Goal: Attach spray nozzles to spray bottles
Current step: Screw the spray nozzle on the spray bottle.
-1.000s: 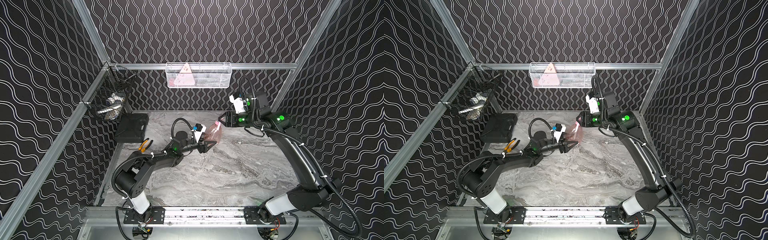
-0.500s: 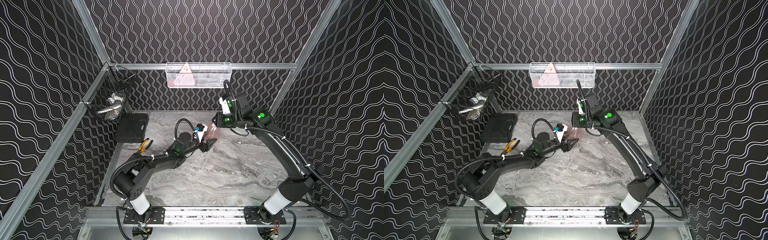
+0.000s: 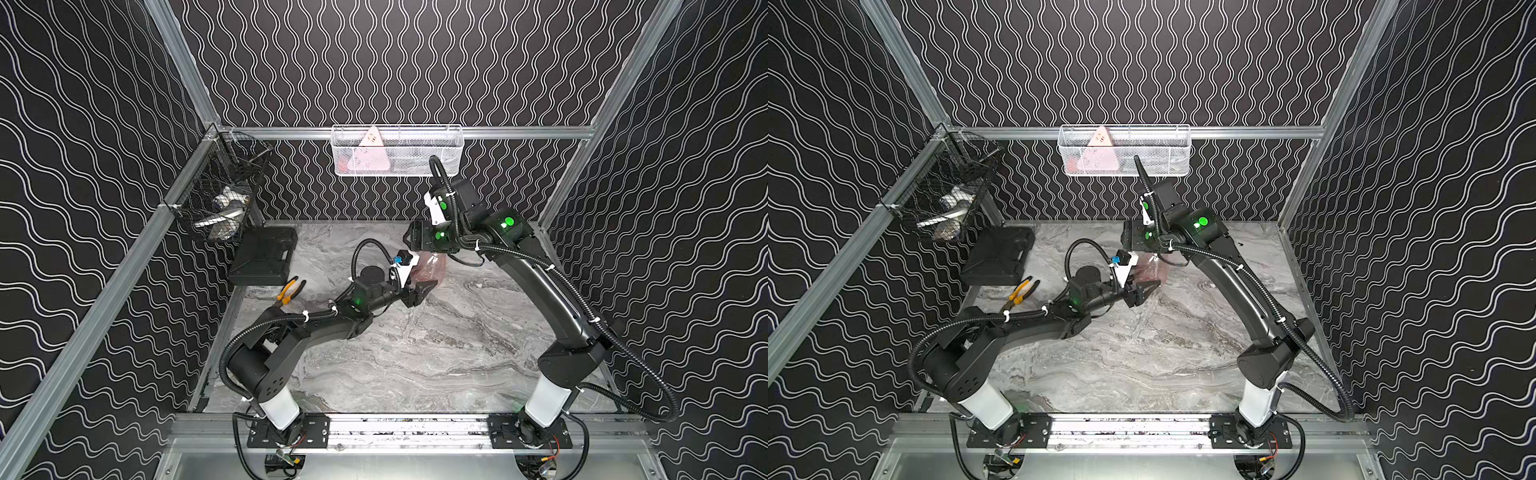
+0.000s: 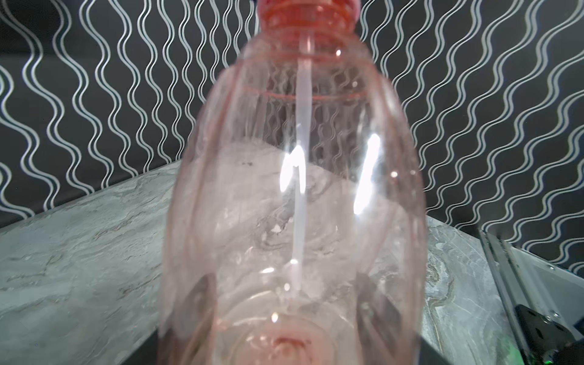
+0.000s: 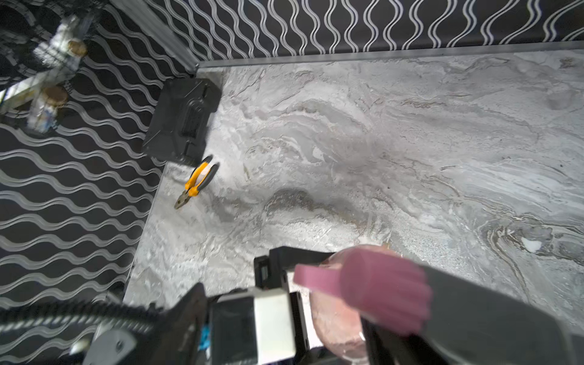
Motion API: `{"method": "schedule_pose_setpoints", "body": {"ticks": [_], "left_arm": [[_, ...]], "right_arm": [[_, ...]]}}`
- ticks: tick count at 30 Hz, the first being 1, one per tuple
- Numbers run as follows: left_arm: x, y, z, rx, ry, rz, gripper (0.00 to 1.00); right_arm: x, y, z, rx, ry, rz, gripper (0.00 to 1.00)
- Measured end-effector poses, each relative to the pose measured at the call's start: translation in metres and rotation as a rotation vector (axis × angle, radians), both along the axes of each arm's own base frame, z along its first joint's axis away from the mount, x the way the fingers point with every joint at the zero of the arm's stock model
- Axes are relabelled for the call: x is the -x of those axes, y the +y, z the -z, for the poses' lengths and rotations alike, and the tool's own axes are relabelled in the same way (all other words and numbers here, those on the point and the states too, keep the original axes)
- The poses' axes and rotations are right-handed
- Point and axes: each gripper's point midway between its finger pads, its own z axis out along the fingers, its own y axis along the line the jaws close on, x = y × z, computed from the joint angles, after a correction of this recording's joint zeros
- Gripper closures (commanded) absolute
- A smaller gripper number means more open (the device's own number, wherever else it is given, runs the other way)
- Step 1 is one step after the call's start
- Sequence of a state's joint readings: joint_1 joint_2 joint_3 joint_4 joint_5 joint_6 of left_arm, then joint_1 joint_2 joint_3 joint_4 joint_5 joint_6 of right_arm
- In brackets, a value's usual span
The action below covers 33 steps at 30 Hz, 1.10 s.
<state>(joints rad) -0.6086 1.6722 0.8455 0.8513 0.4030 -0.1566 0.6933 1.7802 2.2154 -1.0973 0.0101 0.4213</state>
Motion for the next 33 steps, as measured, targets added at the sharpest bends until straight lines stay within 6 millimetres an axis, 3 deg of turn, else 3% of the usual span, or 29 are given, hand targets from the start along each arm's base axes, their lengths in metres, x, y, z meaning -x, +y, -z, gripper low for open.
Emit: {"method": "schedule_pose_setpoints", "body": {"ticks": [6,9,14,16,20,28,29,33], "left_arm": [[0.02,-0.009,0.015,-0.01,0.058,0.17,0.65],[0.019,-0.009,0.015,0.002,0.083,0.196,0.65],[0.025,-0.011,0.015,0.017,0.107,0.24,0.65],[0.026,-0.01,0.013,0.023,0.107,0.248,0.65],[0.025,-0.009,0.011,0.035,0.114,0.248,0.65],[0.024,-0.008,0.006,0.057,0.114,0.254,0.65],[0.024,-0.008,0.006,0.057,0.113,0.254,0.65],[0.023,-0.006,0.006,0.061,0.121,0.248,0.66]], "right_arm": [[0.012,-0.028,-0.055,-0.05,-0.17,-0.077,0.13],[0.013,-0.047,-0.06,-0.046,-0.207,-0.087,0.15],[-0.003,-0.07,-0.031,0.02,-0.175,-0.083,0.2],[0.0,-0.067,-0.014,0.039,-0.14,-0.122,0.28],[-0.001,-0.068,0.001,0.055,-0.117,-0.142,0.46],[-0.005,-0.072,0.025,0.066,-0.077,-0.153,0.46],[-0.005,-0.072,0.028,0.064,-0.07,-0.155,0.49],[-0.009,-0.071,0.029,0.059,-0.077,-0.153,0.76]]}}
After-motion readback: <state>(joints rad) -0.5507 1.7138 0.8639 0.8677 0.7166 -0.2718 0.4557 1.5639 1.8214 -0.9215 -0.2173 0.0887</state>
